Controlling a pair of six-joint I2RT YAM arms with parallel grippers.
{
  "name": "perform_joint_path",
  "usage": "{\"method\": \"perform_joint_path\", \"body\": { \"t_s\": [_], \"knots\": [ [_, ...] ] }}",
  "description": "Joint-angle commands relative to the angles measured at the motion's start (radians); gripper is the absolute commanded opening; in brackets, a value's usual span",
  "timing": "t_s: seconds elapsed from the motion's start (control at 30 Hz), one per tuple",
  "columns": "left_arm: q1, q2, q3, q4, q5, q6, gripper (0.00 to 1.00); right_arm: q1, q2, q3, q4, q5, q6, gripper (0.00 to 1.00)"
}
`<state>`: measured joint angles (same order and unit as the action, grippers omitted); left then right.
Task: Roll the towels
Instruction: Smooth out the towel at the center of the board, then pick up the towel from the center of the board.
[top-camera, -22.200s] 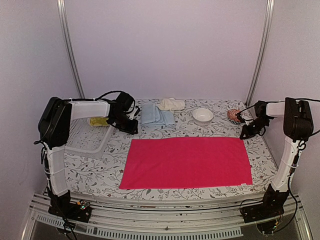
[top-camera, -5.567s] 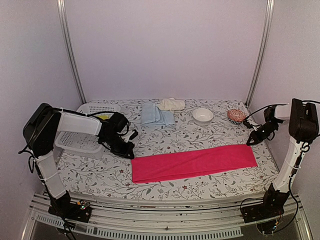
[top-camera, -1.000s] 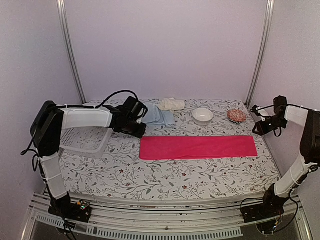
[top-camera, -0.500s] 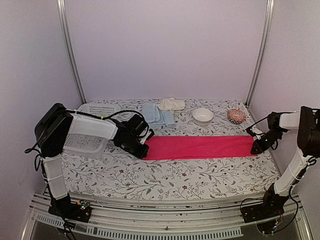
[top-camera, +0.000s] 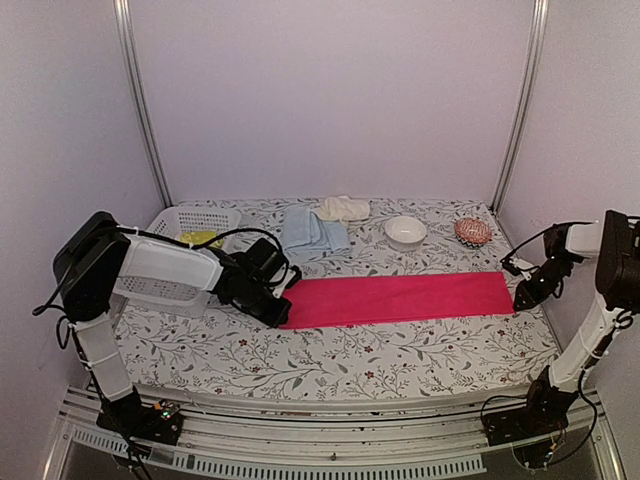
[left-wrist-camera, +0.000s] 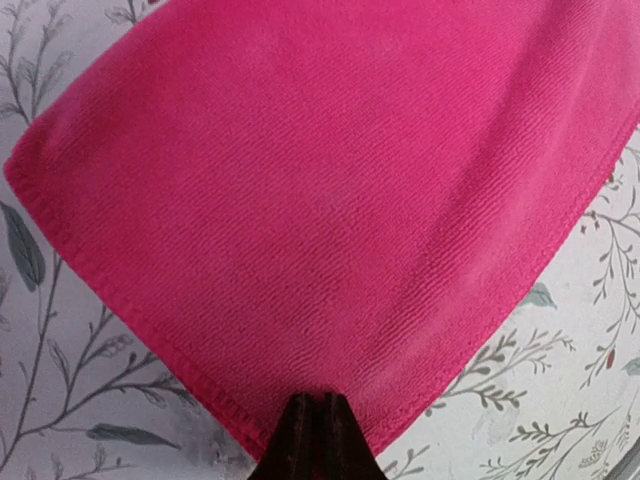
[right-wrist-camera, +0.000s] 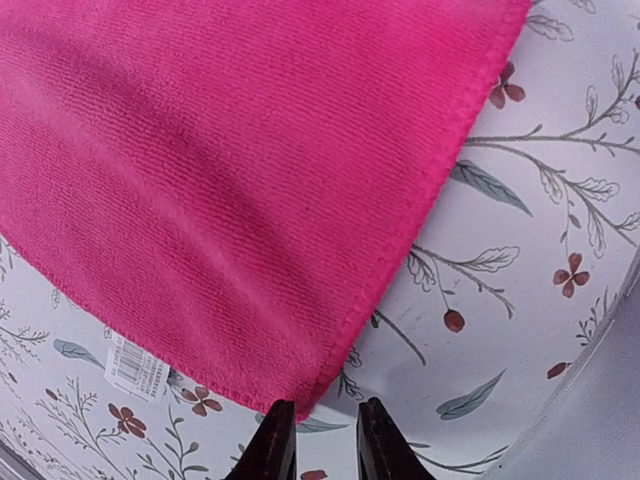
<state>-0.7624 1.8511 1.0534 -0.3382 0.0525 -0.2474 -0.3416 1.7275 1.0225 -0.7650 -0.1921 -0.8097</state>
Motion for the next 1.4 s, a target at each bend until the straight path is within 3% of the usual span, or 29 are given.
{"method": "perform_joint_path", "body": {
  "t_s": [0.0, 0.17, 0.33, 0.43, 0.63, 0.87, 1.07, 1.37],
  "knots": [
    [-0.033, -0.037, -0.061, -0.104, 0.041, -0.039, 0.09, 0.000, 0.018, 0.093, -0.058, 0.013, -0.058, 0.26],
    [-0.033, -0.008, 0.035, -0.142, -0.004, 0.004, 0.09, 0.000, 0.105, 0.239, -0.087, 0.039, -0.052, 0.28],
    [-0.033, 0.017, 0.191, -0.235, -0.045, 0.045, 0.13, -0.014, 0.077, 0.234, 0.027, 0.178, -0.067, 0.29],
    [-0.032, 0.000, 0.230, -0.265, -0.114, 0.059, 0.18, -0.067, -0.017, 0.212, 0.014, 0.078, -0.038, 0.33],
    [-0.022, -0.018, 0.199, -0.187, -0.163, 0.031, 0.31, -0.089, -0.108, 0.220, -0.106, -0.143, 0.072, 0.38],
    [-0.020, -0.045, 0.109, -0.048, -0.148, -0.033, 0.34, -0.088, -0.032, 0.207, -0.100, -0.310, 0.194, 0.37],
    [-0.021, -0.038, 0.067, 0.016, -0.149, -0.054, 0.34, -0.062, 0.058, 0.228, -0.119, -0.295, 0.205, 0.37],
    [-0.016, -0.030, 0.021, 0.023, -0.177, -0.068, 0.35, 0.041, 0.134, 0.256, -0.061, -0.145, 0.266, 0.37]
  ]
}}
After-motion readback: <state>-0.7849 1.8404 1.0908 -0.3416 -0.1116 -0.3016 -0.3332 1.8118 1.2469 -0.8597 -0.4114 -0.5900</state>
